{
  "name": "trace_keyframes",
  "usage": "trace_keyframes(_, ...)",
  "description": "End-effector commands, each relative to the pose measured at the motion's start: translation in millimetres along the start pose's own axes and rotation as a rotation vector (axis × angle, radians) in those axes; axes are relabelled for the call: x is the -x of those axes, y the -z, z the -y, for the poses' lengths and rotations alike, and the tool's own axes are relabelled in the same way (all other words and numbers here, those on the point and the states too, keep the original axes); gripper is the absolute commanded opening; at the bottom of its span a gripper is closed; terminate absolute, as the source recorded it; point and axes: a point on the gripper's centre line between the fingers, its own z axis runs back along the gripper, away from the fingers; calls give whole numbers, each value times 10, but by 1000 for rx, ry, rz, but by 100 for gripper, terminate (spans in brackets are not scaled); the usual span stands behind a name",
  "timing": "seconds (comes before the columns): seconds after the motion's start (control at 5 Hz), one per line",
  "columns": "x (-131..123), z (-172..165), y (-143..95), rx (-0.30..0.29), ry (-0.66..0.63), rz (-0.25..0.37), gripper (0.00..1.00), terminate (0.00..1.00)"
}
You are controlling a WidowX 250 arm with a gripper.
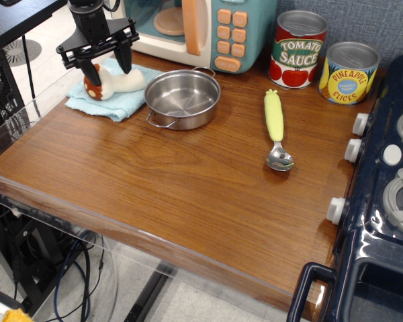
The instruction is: Move the mushroom to the bottom right of the table near the stove.
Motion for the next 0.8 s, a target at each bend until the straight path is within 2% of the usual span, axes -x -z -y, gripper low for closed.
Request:
trace_keyframes(0.0,-20,-34,-120,1,-6,33,0,0)
trace_keyframes(0.6,15,7,-265,-5,30,54,0,0)
